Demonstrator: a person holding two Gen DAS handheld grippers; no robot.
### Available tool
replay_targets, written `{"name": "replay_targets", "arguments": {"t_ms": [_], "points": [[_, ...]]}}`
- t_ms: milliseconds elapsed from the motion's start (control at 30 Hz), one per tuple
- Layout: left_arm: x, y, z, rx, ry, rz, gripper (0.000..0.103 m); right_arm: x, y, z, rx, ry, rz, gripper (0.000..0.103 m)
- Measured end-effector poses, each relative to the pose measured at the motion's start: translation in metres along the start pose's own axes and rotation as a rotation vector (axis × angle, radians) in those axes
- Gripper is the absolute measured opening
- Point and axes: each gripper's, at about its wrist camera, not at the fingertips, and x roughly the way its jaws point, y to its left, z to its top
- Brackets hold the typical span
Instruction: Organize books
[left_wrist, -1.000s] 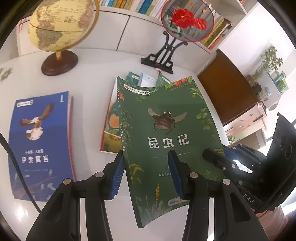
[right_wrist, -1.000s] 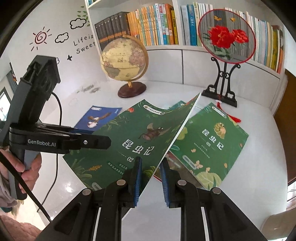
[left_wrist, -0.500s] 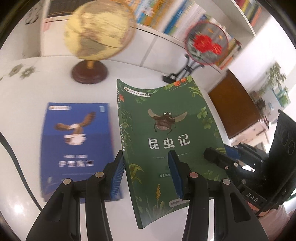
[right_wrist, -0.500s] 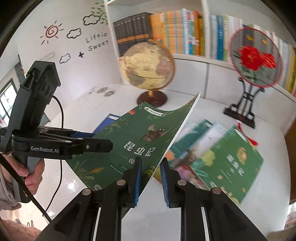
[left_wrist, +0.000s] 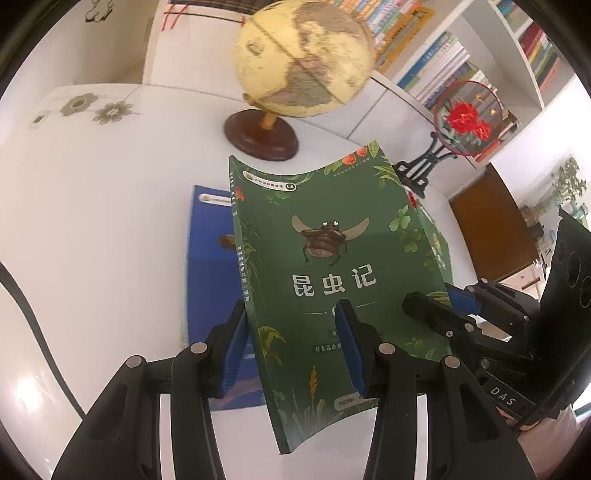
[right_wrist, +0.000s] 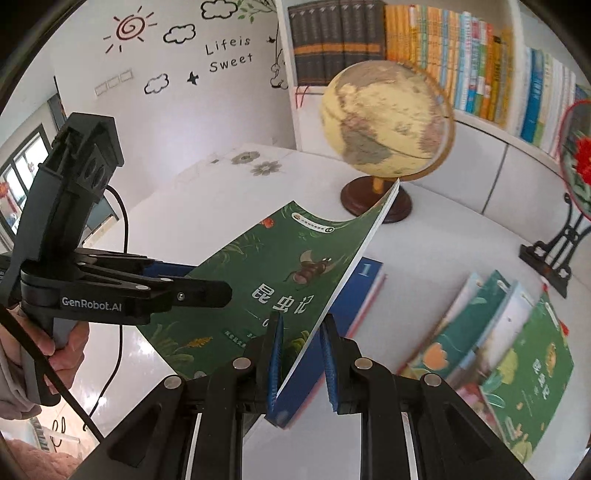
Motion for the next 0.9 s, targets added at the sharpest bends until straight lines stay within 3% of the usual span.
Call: {"name": "replay_targets", "arguments": {"t_ms": [633, 900], "points": [[0.018, 0.036, -0.003, -0.04, 0.063, 0.0, 0.043, 0.042, 0.009, 0.005, 0.035, 0.095, -0.003, 0.02], [0.04, 0.044, -0.011, -0.102, 0.119, 0.052, 0.043, 0.075, -0.016, -0.015, 0.259, 0.218, -0.014, 0.02]]}}
